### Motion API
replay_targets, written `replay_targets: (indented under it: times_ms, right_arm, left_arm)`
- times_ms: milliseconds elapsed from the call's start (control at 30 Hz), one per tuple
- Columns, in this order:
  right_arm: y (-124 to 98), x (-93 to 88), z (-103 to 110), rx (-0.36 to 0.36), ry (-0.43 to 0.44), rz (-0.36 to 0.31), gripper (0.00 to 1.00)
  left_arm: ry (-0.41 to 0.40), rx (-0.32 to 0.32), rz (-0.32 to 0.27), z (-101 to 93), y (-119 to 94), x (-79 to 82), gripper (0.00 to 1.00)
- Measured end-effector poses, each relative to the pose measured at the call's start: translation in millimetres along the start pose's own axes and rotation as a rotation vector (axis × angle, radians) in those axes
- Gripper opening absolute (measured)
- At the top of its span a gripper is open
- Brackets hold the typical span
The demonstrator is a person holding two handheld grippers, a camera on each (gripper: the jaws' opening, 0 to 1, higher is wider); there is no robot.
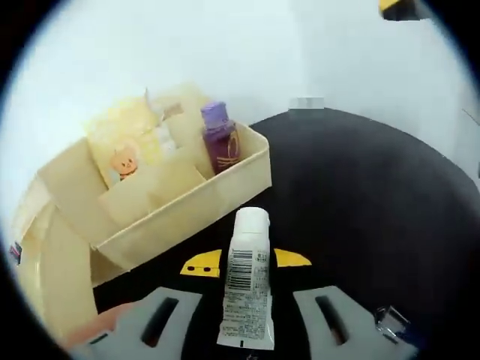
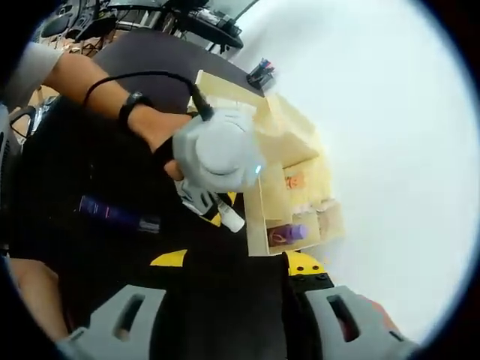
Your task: Open the drawer, pick up the cosmetic bottles from the table one by one, place them into the drawer, release the gripper, close the drawer, and move the gripper away
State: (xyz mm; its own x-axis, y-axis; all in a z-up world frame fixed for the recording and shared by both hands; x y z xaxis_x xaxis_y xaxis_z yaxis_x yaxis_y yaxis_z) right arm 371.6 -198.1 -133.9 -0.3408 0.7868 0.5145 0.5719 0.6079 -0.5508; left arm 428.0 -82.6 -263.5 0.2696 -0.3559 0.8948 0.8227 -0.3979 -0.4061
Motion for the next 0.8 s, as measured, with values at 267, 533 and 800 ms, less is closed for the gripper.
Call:
replay_targets:
  times_ms: [267,533,800]
  right_arm:
    - [-13,9.4,-17,-0.118,-0.023,-0.109,0.43]
    - [-33,45.6,-29,-0.183,-0.009,-0.458,0.42]
    - [-43,98.1,-6,0.121,0.093,-0.942,0.39]
  left_arm:
    - [0.007,0.033,-0.131,8.3,-41,26.8,0.18]
    - [-0.004,0.045,-0.252,17.3,-93,42.3,0.18]
    - [-0.128,-0.015,-0.416,31.1,-159,47.6,0.18]
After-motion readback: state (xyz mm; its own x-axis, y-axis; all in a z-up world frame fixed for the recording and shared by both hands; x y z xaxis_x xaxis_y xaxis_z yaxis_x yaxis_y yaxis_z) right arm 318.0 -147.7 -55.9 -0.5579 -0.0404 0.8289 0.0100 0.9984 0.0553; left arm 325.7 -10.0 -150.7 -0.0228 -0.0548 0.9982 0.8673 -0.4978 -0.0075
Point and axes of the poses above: the point that each gripper's makers call its tool centre point, and the gripper's own axes: y roughly forward along the fingers, z roughly to its left, x roughly out of its top, the point moved 7 cm from there along -y, roughly backward along the fingers, and after that the axes turned 10 degrees about -z, right-handed, at the moved point
